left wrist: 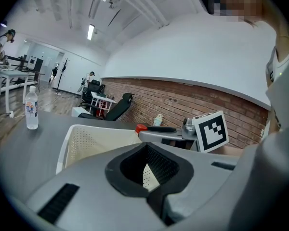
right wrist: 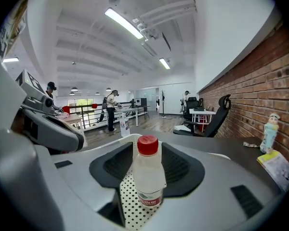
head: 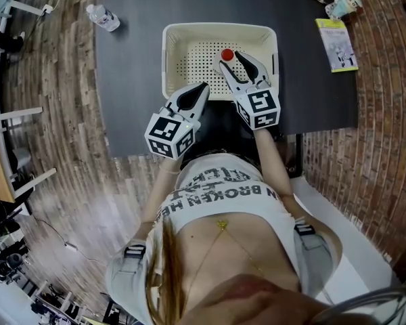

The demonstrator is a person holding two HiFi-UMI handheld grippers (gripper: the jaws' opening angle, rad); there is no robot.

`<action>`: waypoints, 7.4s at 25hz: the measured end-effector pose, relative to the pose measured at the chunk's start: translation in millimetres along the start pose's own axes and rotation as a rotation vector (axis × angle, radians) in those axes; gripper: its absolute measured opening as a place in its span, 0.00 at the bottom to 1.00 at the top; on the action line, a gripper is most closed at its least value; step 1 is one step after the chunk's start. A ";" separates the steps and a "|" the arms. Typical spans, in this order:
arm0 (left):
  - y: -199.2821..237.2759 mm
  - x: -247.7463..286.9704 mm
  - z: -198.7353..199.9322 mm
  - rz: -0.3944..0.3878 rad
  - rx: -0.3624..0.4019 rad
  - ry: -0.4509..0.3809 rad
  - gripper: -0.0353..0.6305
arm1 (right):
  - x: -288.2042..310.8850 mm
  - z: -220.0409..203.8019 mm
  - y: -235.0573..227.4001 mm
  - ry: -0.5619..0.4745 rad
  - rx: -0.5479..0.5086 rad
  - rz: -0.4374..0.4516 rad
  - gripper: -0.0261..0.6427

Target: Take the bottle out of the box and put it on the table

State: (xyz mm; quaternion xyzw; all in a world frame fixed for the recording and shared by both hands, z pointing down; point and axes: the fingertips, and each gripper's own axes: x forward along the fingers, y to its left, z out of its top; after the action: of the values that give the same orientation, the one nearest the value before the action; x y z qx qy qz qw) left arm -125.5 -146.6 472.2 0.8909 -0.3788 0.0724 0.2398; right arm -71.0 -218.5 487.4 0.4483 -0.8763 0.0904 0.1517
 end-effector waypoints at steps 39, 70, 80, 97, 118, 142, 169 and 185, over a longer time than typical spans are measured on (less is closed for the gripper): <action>-4.6 -11.0 -8.1 0.011 -0.008 0.004 0.06 | 14.2 -5.2 -2.7 -0.026 -0.018 -0.011 0.27; -11.8 -34.2 -9.8 0.034 0.006 -0.041 0.06 | -64.4 115.2 20.8 -0.132 -0.088 0.116 0.26; -20.0 -42.1 -11.2 0.023 0.011 -0.052 0.06 | -73.9 125.6 33.1 -0.149 -0.103 0.120 0.26; -25.5 -64.4 -21.9 0.008 0.019 -0.039 0.06 | -82.8 118.7 44.6 -0.150 -0.096 0.091 0.25; -73.2 1.1 -7.0 0.056 -0.002 -0.046 0.06 | -135.7 127.8 -56.0 -0.184 -0.081 0.071 0.25; -122.5 44.2 -10.8 0.154 -0.061 -0.073 0.06 | -198.7 113.1 -162.3 -0.212 -0.040 0.031 0.25; -144.1 73.3 -19.3 0.209 -0.073 -0.074 0.06 | -197.8 78.0 -213.3 -0.143 -0.045 0.044 0.25; -143.5 76.6 -27.6 0.230 -0.095 -0.059 0.06 | -158.0 -29.5 -229.3 0.113 -0.007 0.049 0.25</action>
State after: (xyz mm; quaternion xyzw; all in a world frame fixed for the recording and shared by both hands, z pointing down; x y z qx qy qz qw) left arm 31.7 -96.6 466.6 0.8309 -0.4885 0.0553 0.2607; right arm 208.2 -223.4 465.4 0.4203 -0.8774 0.1165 0.2001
